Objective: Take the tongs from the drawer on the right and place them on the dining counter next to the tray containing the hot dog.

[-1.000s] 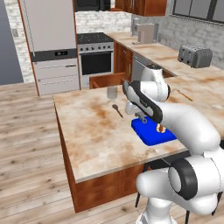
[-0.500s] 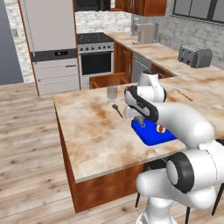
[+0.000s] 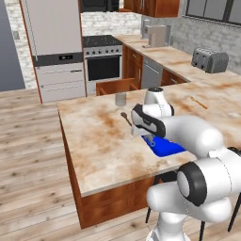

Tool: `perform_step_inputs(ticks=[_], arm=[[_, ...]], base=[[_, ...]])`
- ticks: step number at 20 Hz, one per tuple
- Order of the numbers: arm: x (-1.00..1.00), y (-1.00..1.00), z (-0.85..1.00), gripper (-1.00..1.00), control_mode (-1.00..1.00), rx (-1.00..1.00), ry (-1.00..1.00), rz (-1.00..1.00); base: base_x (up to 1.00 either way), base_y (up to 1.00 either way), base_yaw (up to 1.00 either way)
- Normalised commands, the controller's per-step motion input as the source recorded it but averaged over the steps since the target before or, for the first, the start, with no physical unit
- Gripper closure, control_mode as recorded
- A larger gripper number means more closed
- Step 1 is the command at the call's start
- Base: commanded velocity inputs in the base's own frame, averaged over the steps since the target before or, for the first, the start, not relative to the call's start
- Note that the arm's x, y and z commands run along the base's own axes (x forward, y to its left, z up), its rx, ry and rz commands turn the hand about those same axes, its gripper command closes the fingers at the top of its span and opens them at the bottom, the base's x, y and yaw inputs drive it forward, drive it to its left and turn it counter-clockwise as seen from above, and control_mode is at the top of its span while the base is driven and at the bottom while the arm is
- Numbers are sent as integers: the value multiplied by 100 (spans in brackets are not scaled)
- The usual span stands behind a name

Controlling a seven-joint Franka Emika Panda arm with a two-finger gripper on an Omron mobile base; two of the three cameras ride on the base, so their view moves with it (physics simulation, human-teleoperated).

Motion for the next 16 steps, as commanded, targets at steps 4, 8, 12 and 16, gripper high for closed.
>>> perform_step_inputs(ticks=[4, 8, 12, 16], arm=[[3, -7, -33, 100, -100, -1, 3, 0], [1, 0, -33, 100, -100, -1, 0, 0], [6, 0, -37, 100, -100, -2, 0, 0], [12, 0, -36, 100, -100, -3, 0, 0]], base=[[0, 0, 0], [0, 0, 0], [0, 0, 0], [0, 0, 0]])
